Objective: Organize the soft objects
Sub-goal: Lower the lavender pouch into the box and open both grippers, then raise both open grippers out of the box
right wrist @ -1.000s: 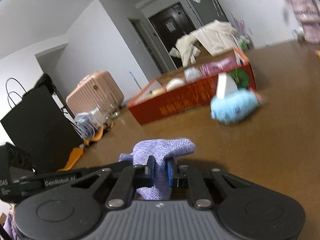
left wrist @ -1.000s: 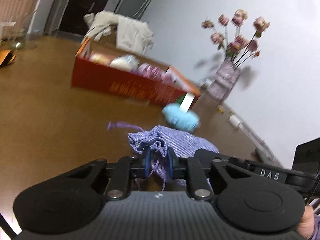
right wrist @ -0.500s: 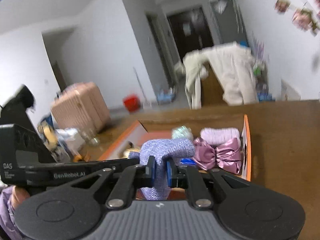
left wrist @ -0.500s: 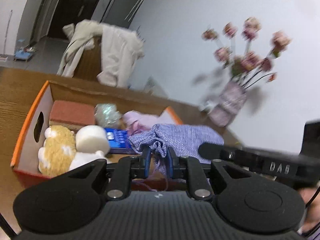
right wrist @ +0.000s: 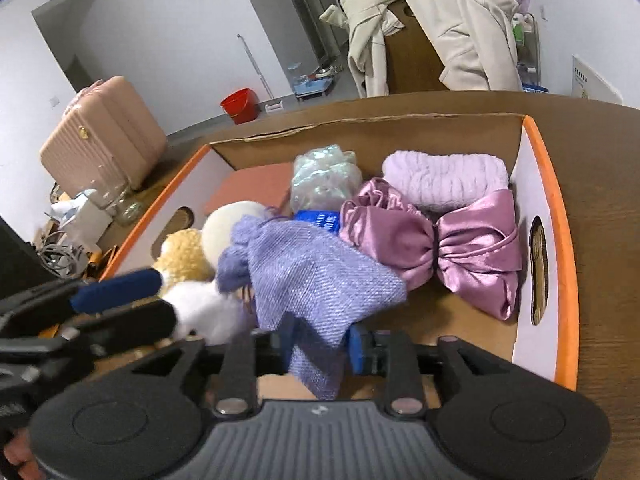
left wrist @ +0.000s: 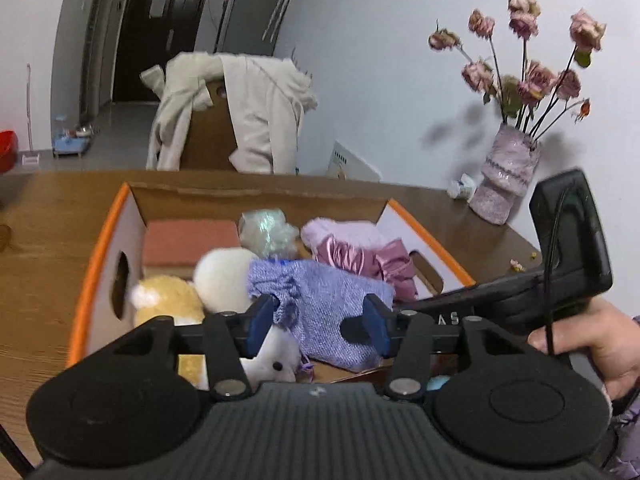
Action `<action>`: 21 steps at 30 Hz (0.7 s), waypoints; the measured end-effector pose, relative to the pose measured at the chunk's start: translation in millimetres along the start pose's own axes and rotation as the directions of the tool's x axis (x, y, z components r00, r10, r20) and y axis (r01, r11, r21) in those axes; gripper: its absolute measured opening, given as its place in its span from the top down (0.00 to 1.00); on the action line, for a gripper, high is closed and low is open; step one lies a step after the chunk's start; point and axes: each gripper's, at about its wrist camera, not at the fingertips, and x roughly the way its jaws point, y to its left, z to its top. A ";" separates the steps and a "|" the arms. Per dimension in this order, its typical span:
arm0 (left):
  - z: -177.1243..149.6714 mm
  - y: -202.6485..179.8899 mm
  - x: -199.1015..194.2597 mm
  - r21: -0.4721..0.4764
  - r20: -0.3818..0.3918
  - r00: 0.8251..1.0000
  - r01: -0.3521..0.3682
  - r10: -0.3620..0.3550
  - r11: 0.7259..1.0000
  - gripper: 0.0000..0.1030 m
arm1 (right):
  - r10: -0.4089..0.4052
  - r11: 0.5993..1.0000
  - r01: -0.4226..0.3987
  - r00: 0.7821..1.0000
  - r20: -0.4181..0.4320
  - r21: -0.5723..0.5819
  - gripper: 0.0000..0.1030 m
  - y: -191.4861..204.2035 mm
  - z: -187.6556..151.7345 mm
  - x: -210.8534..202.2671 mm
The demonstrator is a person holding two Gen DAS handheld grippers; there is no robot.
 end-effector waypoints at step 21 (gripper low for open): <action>-53.6 -58.4 -208.0 0.107 0.228 0.970 -0.111 0.084 0.988 0.20 | -0.007 0.976 0.096 0.910 0.414 -0.195 0.42 90.8 -129.0 -247.9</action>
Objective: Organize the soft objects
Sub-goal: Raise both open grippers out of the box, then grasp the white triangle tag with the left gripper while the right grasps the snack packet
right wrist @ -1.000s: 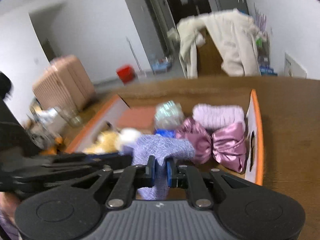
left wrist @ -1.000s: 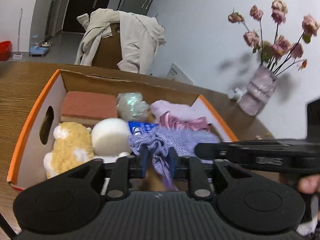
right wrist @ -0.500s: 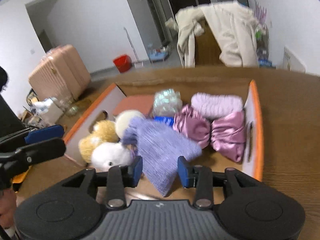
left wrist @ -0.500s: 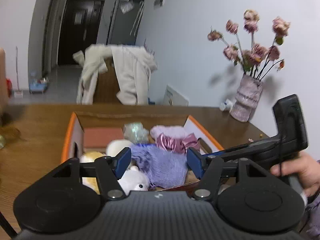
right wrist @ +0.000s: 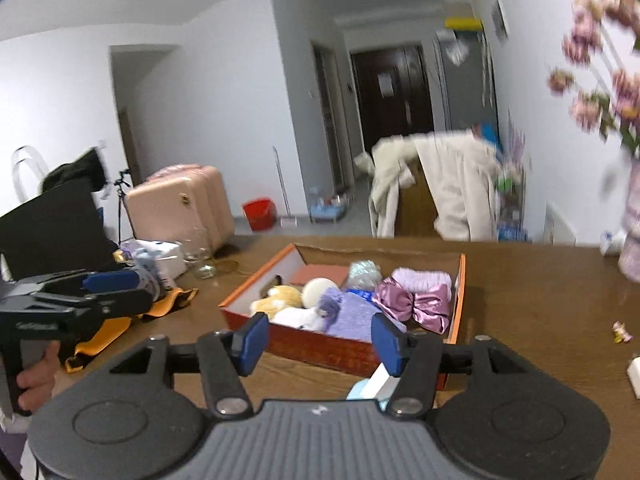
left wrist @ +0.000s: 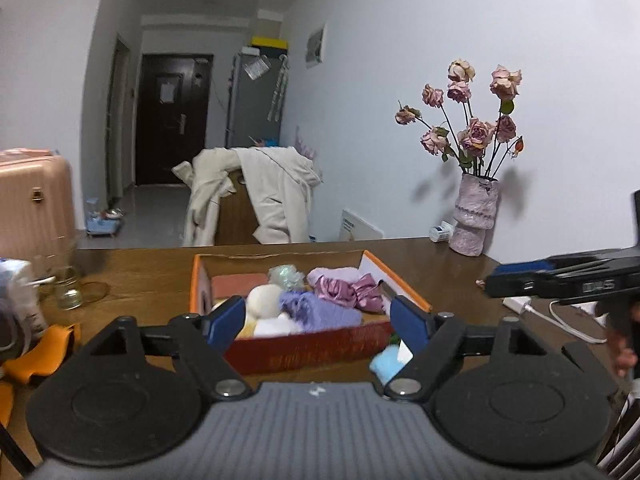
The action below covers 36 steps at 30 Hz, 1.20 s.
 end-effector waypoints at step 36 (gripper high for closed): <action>-104.5 -59.0 40.1 0.006 -0.181 0.983 0.011 -0.010 1.000 0.10 | -0.130 0.963 0.131 0.991 -0.022 0.236 0.29 -19.2 -149.1 -3.2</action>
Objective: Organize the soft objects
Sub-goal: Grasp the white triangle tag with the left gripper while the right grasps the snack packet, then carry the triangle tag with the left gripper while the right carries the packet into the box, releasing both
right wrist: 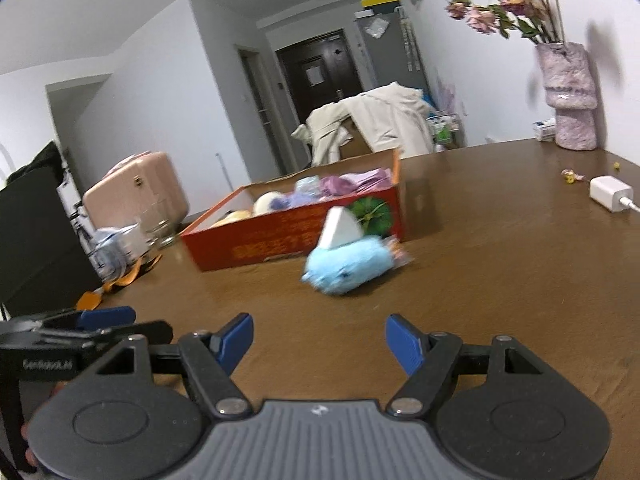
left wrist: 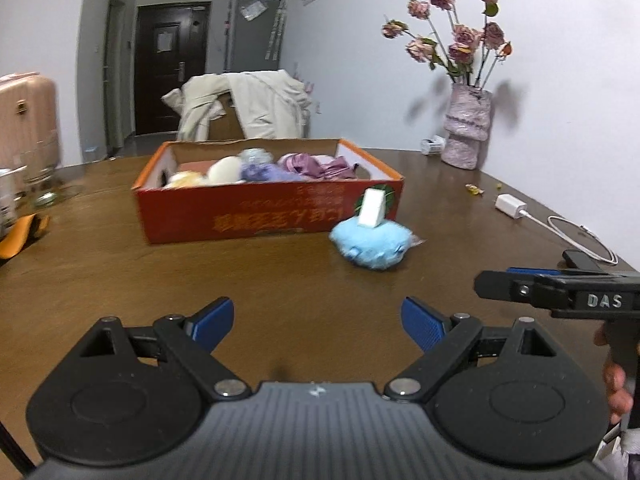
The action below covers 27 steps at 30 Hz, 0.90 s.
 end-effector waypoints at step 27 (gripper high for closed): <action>35.5 14.6 117.4 -0.096 -0.009 0.983 0.182 -0.183 0.979 0.82 | -0.096 0.973 0.060 0.983 -0.153 -0.225 0.86 -31.6 56.4 161.4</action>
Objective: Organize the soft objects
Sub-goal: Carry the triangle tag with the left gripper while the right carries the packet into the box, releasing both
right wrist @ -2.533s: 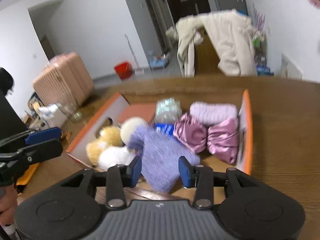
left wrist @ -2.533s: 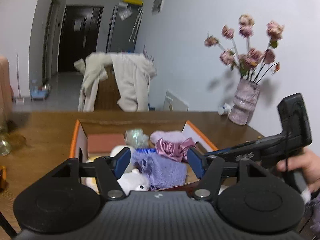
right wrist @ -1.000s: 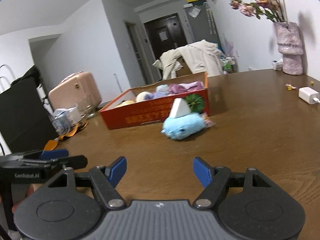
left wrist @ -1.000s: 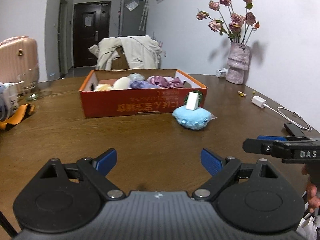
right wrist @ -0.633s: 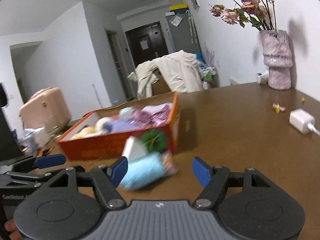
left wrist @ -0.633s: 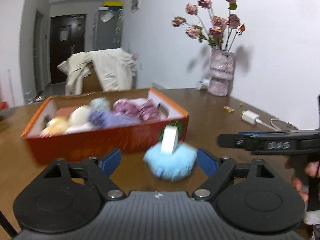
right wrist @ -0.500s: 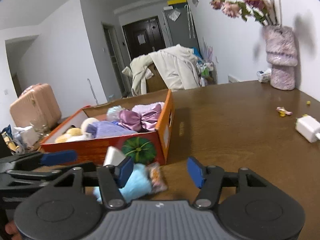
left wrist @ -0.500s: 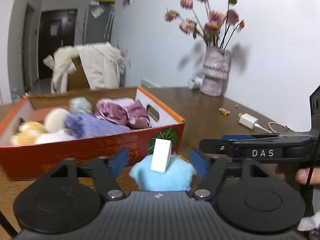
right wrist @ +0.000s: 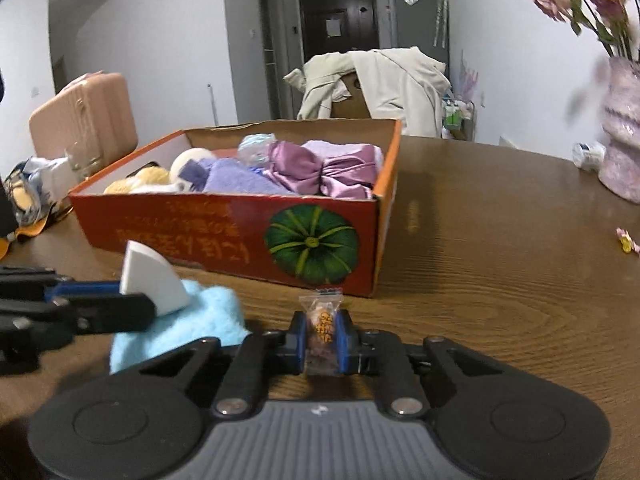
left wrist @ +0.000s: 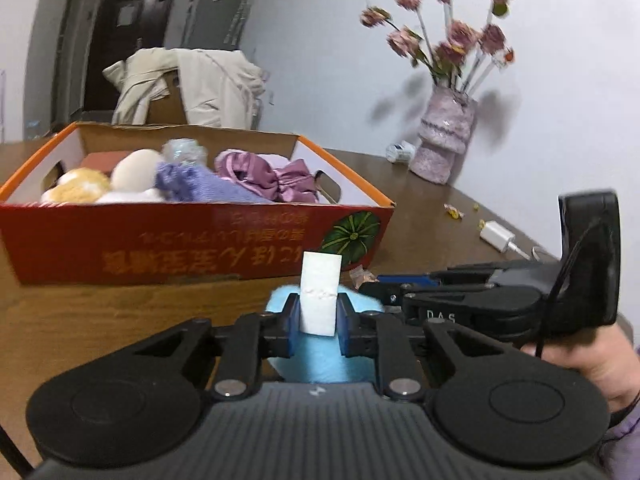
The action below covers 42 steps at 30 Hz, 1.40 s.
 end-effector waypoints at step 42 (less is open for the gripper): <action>153.5 86.7 40.6 -0.061 0.050 0.986 -0.156 0.159 0.986 0.82 | 0.163 0.985 -0.170 0.975 0.152 0.034 0.86 13.0 145.7 19.7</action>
